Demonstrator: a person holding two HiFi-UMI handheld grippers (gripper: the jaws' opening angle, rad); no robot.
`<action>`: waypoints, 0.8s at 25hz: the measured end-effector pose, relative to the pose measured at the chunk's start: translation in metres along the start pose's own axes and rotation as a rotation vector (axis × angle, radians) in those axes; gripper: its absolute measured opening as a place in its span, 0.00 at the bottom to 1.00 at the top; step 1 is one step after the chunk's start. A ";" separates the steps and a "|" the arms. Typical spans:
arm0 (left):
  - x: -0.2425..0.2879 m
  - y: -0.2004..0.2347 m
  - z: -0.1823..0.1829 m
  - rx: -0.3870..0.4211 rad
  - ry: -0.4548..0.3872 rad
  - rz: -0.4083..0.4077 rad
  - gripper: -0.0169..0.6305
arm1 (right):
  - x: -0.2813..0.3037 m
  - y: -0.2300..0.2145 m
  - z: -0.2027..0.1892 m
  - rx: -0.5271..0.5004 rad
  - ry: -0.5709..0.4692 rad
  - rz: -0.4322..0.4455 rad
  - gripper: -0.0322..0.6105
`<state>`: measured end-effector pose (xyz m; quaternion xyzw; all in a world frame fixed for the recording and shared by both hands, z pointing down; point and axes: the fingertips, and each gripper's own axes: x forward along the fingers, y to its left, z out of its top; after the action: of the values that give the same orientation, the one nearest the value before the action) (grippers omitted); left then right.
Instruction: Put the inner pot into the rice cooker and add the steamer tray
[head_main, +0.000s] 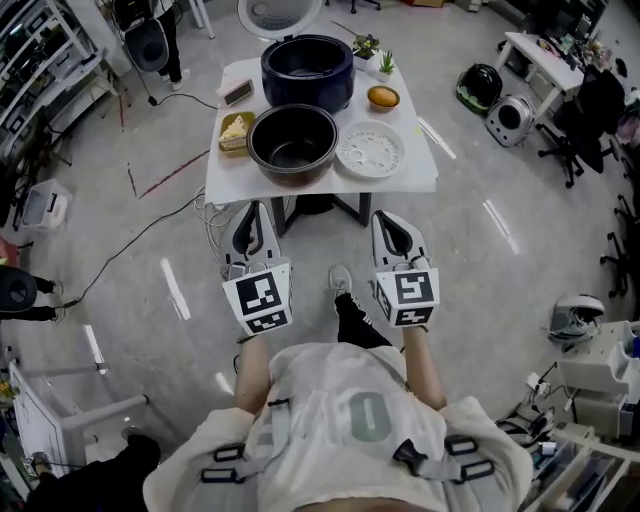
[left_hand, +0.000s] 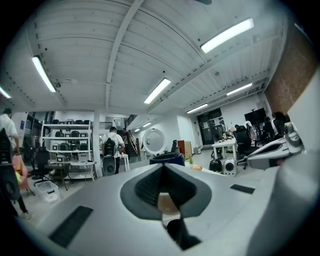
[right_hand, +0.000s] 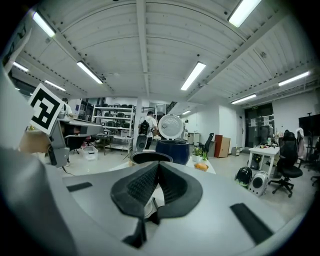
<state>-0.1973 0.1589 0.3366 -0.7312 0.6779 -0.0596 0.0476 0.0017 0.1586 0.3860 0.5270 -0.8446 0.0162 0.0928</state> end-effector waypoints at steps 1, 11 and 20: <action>0.017 0.000 0.005 -0.004 -0.010 0.000 0.06 | 0.014 -0.009 0.006 -0.007 -0.007 -0.001 0.06; 0.145 0.020 0.037 -0.117 -0.028 0.070 0.06 | 0.140 -0.085 0.071 -0.032 -0.065 0.069 0.06; 0.229 0.051 0.038 -0.103 -0.031 0.184 0.06 | 0.245 -0.110 0.083 -0.046 -0.071 0.172 0.06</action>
<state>-0.2251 -0.0734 0.2968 -0.6683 0.7434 -0.0088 0.0259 -0.0164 -0.1182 0.3394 0.4503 -0.8898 -0.0140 0.0729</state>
